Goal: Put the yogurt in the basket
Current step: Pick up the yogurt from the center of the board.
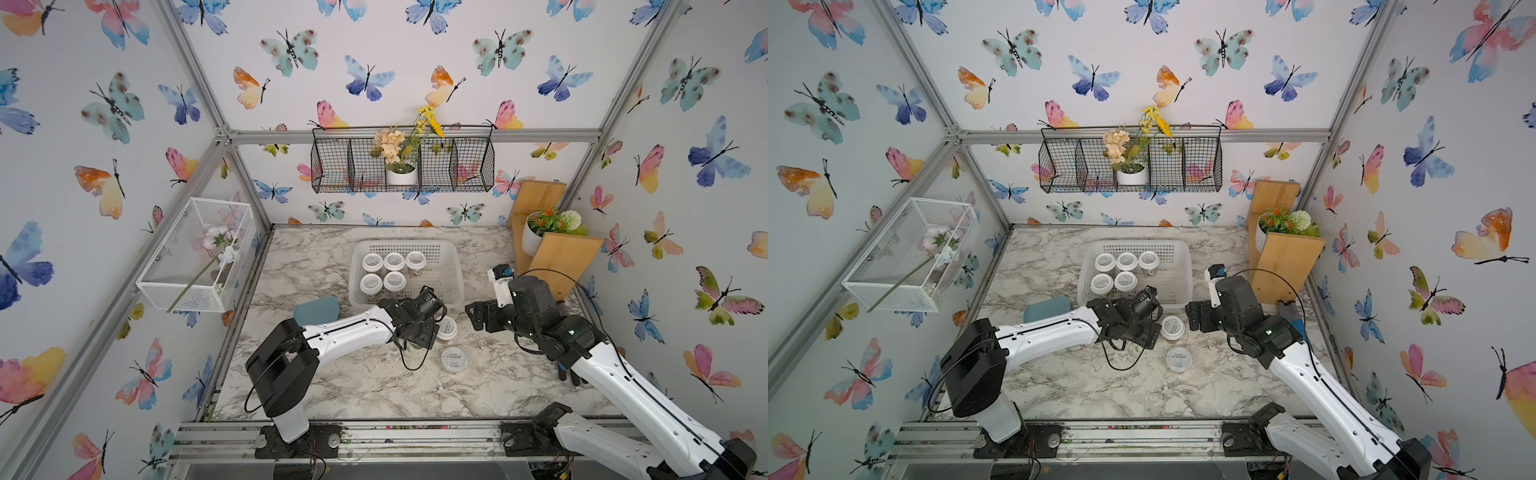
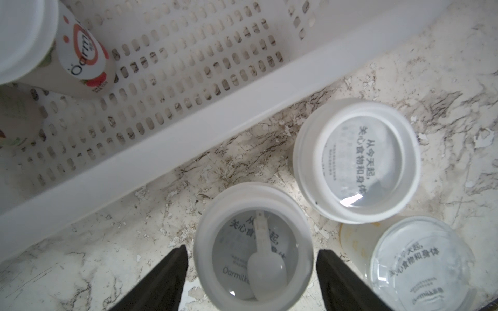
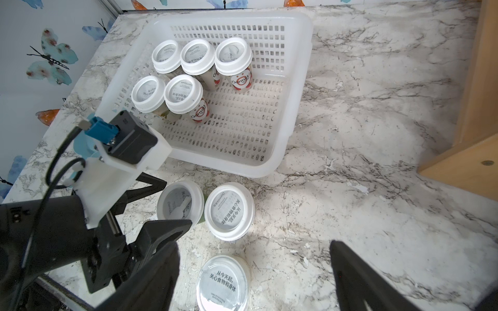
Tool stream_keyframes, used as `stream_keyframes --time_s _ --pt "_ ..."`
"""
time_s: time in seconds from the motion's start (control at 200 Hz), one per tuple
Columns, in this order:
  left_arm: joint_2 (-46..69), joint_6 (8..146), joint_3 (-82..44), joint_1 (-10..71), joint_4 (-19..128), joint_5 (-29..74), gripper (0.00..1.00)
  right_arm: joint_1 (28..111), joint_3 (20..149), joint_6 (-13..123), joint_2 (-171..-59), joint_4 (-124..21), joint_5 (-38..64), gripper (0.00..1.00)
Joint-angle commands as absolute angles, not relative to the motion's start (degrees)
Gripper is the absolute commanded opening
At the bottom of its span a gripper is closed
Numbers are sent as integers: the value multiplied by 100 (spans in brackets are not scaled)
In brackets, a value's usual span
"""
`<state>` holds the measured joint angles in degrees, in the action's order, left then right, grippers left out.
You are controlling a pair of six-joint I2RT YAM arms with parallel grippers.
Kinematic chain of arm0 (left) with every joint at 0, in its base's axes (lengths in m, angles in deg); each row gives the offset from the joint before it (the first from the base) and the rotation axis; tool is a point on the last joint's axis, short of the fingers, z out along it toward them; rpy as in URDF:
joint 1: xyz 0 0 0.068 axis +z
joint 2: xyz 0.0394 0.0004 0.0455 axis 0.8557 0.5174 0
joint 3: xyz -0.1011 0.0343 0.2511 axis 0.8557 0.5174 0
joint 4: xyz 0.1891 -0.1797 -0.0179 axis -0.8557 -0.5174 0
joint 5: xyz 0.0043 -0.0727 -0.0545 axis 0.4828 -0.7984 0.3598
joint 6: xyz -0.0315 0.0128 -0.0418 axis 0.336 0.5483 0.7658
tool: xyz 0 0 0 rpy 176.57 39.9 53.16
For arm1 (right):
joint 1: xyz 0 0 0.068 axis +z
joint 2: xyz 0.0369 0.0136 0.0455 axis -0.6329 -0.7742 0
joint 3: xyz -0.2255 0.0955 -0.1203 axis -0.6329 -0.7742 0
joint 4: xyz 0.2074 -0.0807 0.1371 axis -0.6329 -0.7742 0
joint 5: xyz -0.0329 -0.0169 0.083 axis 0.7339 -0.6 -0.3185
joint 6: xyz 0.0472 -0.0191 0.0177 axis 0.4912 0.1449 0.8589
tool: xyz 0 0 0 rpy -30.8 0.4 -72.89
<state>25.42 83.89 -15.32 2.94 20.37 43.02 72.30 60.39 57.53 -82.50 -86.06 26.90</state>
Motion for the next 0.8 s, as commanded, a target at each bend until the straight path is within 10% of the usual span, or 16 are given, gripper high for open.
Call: stream_keyframes --time_s 0.0,0.796 --pt "2591 8363 -1553 276 1919 4532 81 7222 5969 5701 -8291 -8524 2600 90" --pt "2689 8380 -1667 236 1875 4495 84 7222 5969 5701 -8318 -8514 2588 90"
